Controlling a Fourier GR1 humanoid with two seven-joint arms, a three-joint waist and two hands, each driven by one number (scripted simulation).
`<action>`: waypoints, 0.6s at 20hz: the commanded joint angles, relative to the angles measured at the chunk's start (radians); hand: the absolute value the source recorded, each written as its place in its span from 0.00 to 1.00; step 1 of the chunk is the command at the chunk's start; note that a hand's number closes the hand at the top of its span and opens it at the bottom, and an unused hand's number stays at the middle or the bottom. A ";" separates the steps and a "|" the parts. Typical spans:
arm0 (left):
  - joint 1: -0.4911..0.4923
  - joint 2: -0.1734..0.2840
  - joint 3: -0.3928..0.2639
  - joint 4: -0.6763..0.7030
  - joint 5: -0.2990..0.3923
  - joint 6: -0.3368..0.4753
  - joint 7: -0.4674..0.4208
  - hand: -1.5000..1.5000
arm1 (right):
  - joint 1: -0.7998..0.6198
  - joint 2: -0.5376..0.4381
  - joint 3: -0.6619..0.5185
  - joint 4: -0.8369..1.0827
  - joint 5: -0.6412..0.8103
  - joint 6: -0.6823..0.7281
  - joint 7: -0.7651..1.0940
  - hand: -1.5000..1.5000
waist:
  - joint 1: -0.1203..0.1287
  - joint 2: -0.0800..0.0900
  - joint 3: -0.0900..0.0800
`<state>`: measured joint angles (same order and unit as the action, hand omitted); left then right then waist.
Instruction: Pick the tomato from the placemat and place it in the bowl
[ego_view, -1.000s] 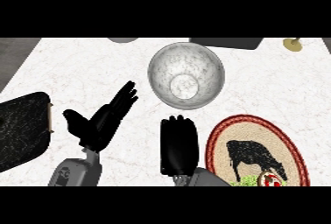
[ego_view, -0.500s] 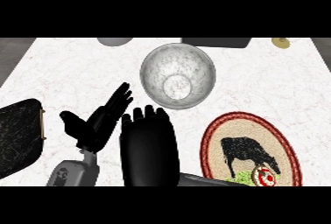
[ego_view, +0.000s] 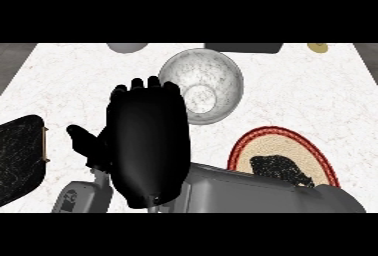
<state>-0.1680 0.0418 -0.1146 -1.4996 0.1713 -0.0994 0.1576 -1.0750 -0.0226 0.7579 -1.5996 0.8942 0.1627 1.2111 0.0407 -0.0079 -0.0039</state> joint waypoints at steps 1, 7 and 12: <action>0.013 0.004 -0.001 -0.005 -0.004 0.000 0.006 0.50 | -0.123 0.021 -0.070 0.092 -0.034 0.034 0.226 1.00 | -0.002 0.001 0.001; -0.011 0.029 0.032 -0.050 0.025 -0.007 0.052 0.50 | -0.155 0.022 -0.155 0.245 -0.047 -0.079 0.102 1.00 | -0.007 0.008 0.002; 0.046 0.007 0.003 -0.020 -0.001 -0.016 -0.021 0.50 | -0.115 0.022 -0.202 0.441 0.041 -0.215 -0.073 1.00 | -0.016 0.013 0.003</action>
<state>-0.1568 0.0453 -0.1120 -1.5295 0.1665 -0.0953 0.1696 -1.2031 -0.0109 0.5725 -1.2685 0.8954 0.0717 1.1033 0.0290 0.0022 -0.0015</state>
